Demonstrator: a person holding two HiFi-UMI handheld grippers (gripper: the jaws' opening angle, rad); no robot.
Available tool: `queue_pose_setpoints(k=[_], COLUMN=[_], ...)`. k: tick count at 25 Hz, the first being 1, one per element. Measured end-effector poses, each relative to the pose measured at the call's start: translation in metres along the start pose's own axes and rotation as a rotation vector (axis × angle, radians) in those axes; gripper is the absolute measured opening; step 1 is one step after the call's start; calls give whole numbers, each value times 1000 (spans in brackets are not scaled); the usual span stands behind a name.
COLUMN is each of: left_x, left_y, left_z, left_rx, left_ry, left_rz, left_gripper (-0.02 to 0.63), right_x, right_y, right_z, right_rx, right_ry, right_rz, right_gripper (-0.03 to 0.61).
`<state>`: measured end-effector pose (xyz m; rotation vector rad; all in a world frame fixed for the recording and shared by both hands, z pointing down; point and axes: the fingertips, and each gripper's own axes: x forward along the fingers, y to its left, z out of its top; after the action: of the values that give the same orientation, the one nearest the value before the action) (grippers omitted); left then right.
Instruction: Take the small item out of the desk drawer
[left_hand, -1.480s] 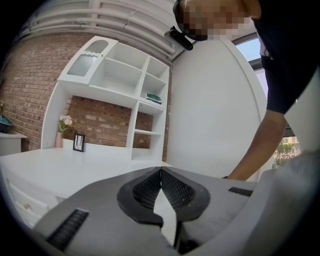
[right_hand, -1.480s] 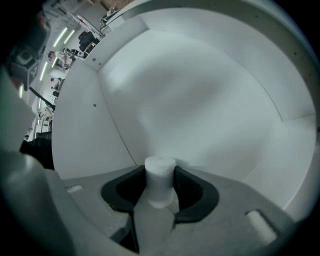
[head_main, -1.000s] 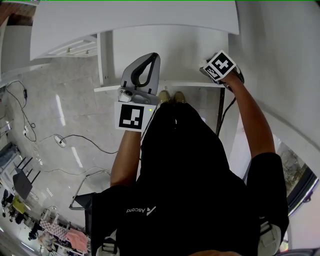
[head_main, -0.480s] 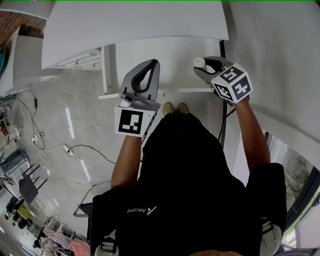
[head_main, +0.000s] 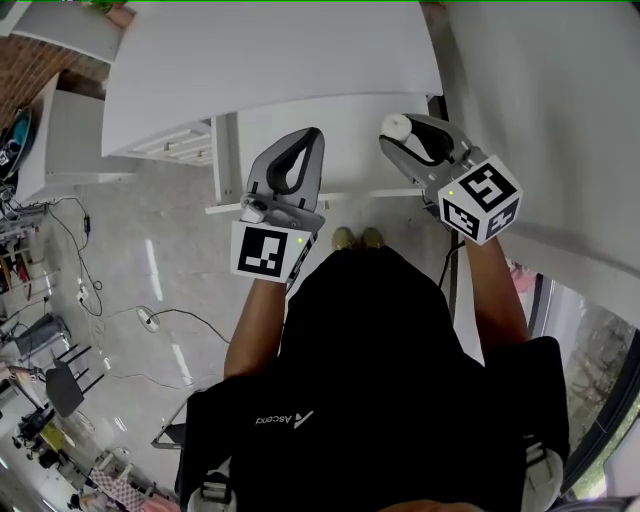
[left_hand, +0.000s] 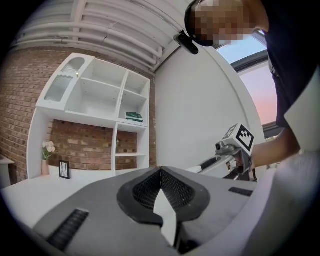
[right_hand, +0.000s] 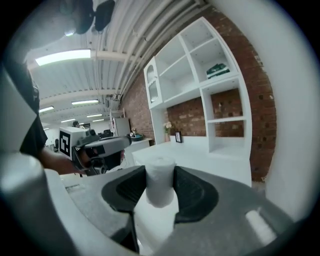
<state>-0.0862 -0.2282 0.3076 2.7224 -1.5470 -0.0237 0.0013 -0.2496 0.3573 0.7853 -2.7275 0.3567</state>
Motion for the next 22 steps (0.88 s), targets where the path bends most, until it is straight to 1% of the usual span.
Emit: queue_pose_setpoints(k=[5,7,9,12,14,22], left_x=[0,3,4,5,4,-1], left_y=[-8,-11,-15,-21,-21,-22], left_z=[14,20,23,29,29,36], left_rx=[13,13,17,23,28,31], left_ry=[-28,-41,-33,-48,-40,-44], left_rz=[-22,-23,-19,-25,-23,-10], left_gripper=[-2,-2,-2,-2,-2,-2], right_x=[-16,-21,-28,-36,-37,-39], right_y=[15,18,19,21,23,34], right_z=[34,41,47,55,59,65], right_rx=[-11,-16,-24,-40,-50,-58], right_ry=[-147,-183,-212,-249,-265,-292], right_rz=[8,8,7,7,10,23], right_gripper=[166,166,166,166,166,166])
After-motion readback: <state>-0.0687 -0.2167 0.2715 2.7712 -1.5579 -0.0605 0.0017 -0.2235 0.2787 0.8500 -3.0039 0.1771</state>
